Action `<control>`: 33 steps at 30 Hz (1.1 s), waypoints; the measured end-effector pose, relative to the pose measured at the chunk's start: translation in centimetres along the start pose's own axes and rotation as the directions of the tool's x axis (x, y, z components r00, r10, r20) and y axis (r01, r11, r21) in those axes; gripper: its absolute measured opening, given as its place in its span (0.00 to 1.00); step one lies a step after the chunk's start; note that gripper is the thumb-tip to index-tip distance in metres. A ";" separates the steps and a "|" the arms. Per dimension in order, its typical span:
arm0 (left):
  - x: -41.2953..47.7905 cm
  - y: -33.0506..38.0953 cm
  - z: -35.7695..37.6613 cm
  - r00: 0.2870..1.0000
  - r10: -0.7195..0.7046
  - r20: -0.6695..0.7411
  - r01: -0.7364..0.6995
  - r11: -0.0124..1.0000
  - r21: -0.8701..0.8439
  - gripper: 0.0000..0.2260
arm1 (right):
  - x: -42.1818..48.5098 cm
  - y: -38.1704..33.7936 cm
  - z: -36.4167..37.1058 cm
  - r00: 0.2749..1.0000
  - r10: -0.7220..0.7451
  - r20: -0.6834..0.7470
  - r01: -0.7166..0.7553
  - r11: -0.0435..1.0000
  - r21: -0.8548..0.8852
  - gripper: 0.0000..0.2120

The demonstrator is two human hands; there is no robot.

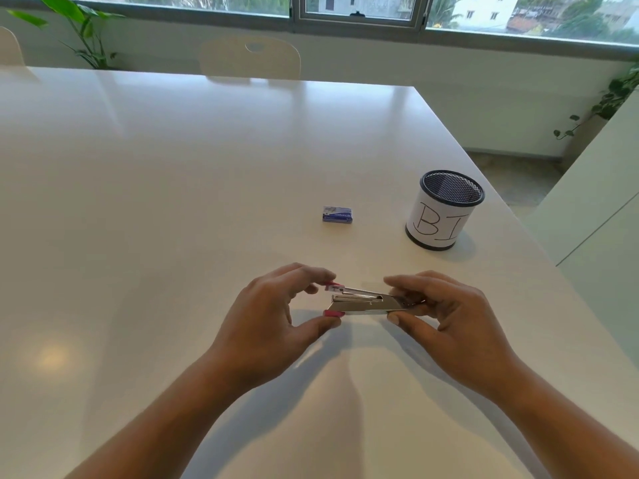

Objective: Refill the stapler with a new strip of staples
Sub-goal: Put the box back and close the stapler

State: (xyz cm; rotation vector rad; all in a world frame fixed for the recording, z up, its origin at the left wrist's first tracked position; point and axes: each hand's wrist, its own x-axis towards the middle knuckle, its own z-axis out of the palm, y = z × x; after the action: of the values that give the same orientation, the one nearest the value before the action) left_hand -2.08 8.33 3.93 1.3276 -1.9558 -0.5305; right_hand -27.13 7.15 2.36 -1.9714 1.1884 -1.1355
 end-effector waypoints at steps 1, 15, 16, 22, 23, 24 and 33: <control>0.0 0.0 0.1 1.000 -0.005 -0.008 0.006 1.000 0.013 0.20 | 0.0 0.0 0.1 1.000 0.012 -0.019 -0.012 1.000 -0.009 0.22; 6.2 -3.5 2.8 0.994 -0.097 -0.045 0.104 0.977 0.185 0.18 | 6.3 3.2 1.8 0.989 0.112 -0.100 -0.123 0.986 -0.115 0.16; 6.6 -3.8 3.2 0.992 -0.114 -0.046 0.120 0.977 0.174 0.18 | 6.8 3.5 2.1 0.986 0.129 -0.107 -0.142 0.981 -0.129 0.15; 8.4 -4.6 4.1 0.990 -0.129 -0.051 0.136 0.977 0.164 0.17 | 8.4 4.2 2.6 0.979 0.151 -0.137 -0.178 0.962 -0.209 0.11; 8.5 -4.6 4.2 0.991 -0.128 -0.049 0.135 0.977 0.167 0.17 | 8.5 4.2 2.6 0.978 0.157 -0.138 -0.184 0.959 -0.214 0.11; 8.6 -4.7 4.3 0.991 -0.127 -0.049 0.134 0.976 0.172 0.17 | 8.6 4.3 2.6 0.977 0.161 -0.138 -0.188 0.958 -0.215 0.11; 8.4 -4.7 4.6 0.992 -0.104 -0.065 0.117 0.967 0.226 0.17 | 8.8 4.9 2.9 0.987 0.087 -0.133 -0.122 0.951 -0.283 0.11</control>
State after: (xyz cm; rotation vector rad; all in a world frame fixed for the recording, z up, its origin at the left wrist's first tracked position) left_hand -4.42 -1.40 0.41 1.5852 -1.9527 -0.3243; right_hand -24.46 -2.79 0.37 -2.0458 1.5810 -1.0867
